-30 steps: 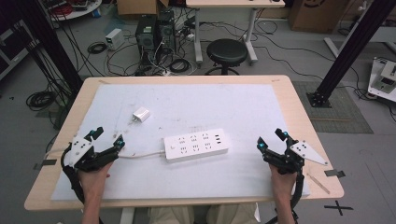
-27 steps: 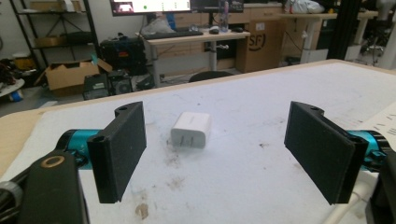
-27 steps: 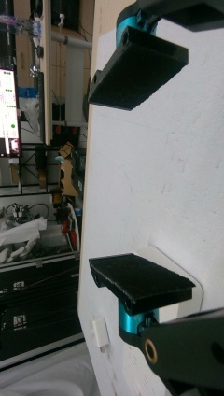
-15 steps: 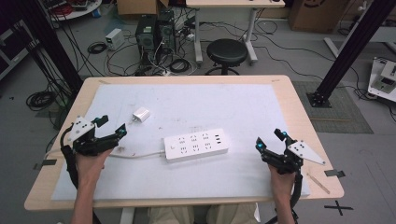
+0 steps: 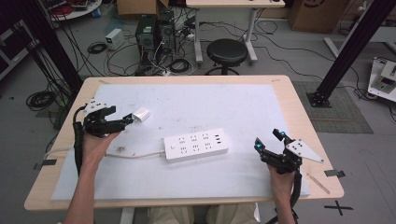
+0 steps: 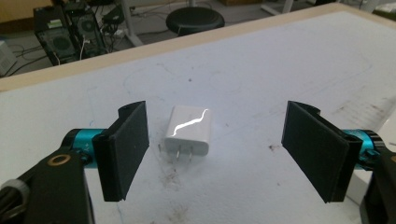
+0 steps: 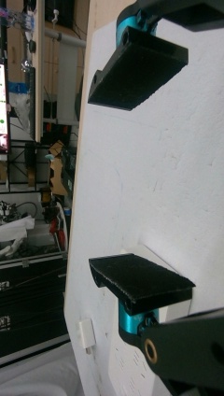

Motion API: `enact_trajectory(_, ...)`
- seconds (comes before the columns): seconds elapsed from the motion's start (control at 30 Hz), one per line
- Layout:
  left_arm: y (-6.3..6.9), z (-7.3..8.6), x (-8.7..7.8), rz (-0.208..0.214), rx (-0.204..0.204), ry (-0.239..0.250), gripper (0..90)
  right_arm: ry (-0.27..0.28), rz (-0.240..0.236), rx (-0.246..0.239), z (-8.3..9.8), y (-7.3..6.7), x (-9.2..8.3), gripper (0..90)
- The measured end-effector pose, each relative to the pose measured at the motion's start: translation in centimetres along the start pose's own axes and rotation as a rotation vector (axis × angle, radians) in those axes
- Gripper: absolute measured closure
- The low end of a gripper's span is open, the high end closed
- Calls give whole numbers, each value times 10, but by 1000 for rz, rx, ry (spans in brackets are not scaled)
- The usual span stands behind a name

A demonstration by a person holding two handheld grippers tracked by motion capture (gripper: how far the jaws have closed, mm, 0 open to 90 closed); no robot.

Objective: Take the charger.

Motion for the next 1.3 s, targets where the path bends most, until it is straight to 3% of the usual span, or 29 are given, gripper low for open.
enact_trajectory(0.17, -6, -5, 16, 0, -2, -20, 230, -2, 1, -3, 0, 1, 1, 191)
enact_trajectory(0.27, -10, -4, 28, 2, 11, -68, 231, -3, 4, -3, 0, 1, 1, 190)
enact_trajectory(0.43, -12, -5, 44, 11, 11, -94, 231, -5, 2, 0, 0, 1, 1, 191)
enact_trajectory(0.6, -12, 2, 56, 40, 4, -119, 231, -11, 4, 4, 0, 0, 1, 191)
enact_trajectory(0.63, -10, 7, 64, 71, 1, -142, 231, -11, 4, 4, 0, 0, 1, 191)
enact_trajectory(0.83, -13, 11, 73, 66, -9, -157, 242, -21, 7, -7, 1, -1, 3, 191)
enact_trajectory(1.03, -14, 18, 79, 79, 17, -208, 248, -28, 10, -11, 1, -1, 3, 191)
enact_trajectory(1.1, -14, 13, 86, 91, 61, -229, 248, -32, 13, -17, 1, -1, 4, 191)
enact_trajectory(1.2, -16, 9, 92, 90, 69, -209, 248, -34, 13, -21, 1, -2, 5, 191)
enact_trajectory(1.3, -18, 12, 99, 116, 62, -250, 248, -31, 15, -22, 1, -2, 4, 191)
Point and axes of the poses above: each handheld gripper's, and its own axes: x roughly forward along the jaws, z roughly out of its underside, y roughly to its right, the point moved 5 cm from there along x, roughly forward along the jaws, and after that the axes turned 13 degrees about x, right-handed, at the moved point
